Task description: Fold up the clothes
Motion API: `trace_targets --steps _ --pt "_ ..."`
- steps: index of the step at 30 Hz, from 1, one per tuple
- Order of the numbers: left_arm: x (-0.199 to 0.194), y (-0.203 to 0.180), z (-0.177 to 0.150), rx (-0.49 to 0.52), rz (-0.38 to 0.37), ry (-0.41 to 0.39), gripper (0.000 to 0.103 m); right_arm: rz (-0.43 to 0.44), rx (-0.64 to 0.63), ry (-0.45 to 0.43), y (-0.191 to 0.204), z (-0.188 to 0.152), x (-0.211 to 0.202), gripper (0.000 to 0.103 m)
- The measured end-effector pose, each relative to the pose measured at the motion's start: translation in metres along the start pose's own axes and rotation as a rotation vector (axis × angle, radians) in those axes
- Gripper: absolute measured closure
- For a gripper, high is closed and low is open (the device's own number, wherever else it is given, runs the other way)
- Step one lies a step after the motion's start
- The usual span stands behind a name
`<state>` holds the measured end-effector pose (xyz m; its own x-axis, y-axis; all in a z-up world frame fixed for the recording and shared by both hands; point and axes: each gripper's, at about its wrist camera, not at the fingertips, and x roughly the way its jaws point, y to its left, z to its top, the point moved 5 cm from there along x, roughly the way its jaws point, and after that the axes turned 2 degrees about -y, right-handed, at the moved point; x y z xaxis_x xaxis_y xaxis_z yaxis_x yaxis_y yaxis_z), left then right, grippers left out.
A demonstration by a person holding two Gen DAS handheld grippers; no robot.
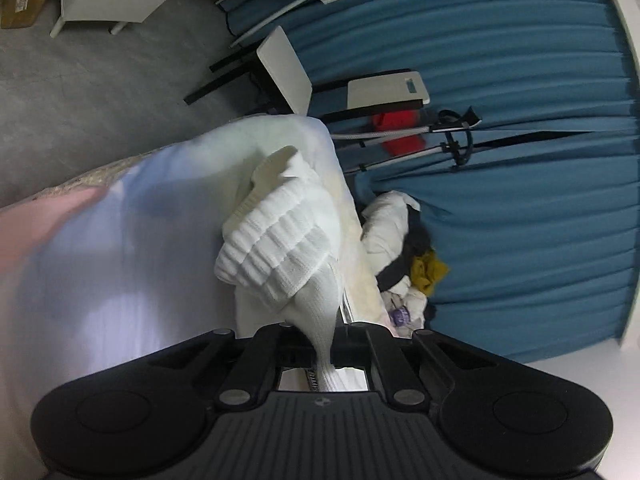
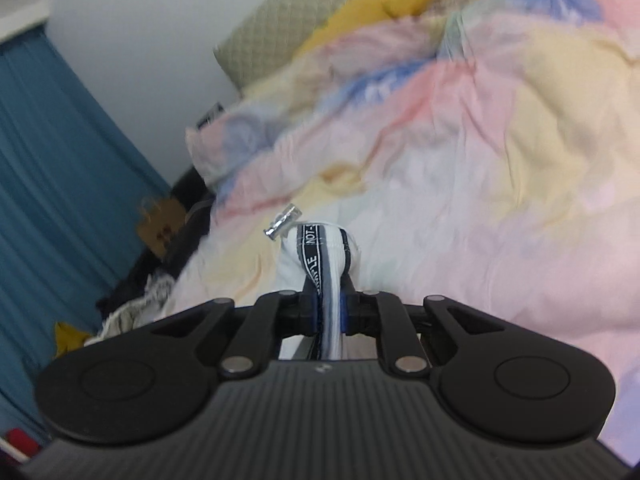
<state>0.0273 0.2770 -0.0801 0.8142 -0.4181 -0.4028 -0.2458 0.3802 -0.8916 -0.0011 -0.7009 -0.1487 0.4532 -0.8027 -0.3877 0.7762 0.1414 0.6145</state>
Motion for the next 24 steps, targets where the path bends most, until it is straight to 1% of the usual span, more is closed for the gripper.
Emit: trace_targets --steps 3,5,8,10,12,14,16,17,18,21,24 --pt "0.008 -0.001 0.003 -0.034 -0.013 0.004 0.098 0.034 -0.031 0.022 0.025 0.000 0.008 0.090" --pt "0.018 -0.006 0.015 -0.046 -0.021 -0.016 0.098 0.064 -0.060 0.026 0.050 0.001 0.012 0.090" --pt "0.052 -0.018 0.036 -0.082 -0.025 -0.039 0.098 0.124 -0.148 0.015 0.108 0.000 0.017 0.090" --pt "0.076 -0.028 0.053 -0.105 -0.009 -0.048 0.098 0.155 -0.198 0.033 0.151 -0.006 0.029 0.090" --pt "0.115 -0.035 0.066 -0.105 0.034 -0.058 0.098 0.166 -0.245 0.062 0.192 -0.016 0.045 0.090" --pt "0.154 -0.041 0.080 -0.105 0.076 -0.068 0.098 0.184 -0.311 0.075 0.235 -0.034 0.070 0.090" --pt "0.193 -0.048 0.093 -0.104 0.119 -0.078 0.098 0.202 -0.369 0.077 0.270 -0.056 0.096 0.090" --pt "0.216 -0.049 0.098 -0.095 0.164 -0.081 0.098 0.210 -0.376 0.096 0.283 -0.070 0.113 0.090" --pt "0.239 -0.051 0.102 -0.085 0.208 -0.083 0.098 0.195 -0.389 0.117 0.289 -0.086 0.133 0.090" --pt "0.299 -0.051 0.116 -0.056 0.298 -0.077 0.097 0.147 -0.427 0.186 0.305 -0.131 0.189 0.090" --pt "0.343 -0.048 0.128 -0.027 0.362 -0.065 0.097 0.093 -0.440 0.259 0.296 -0.175 0.233 0.090"
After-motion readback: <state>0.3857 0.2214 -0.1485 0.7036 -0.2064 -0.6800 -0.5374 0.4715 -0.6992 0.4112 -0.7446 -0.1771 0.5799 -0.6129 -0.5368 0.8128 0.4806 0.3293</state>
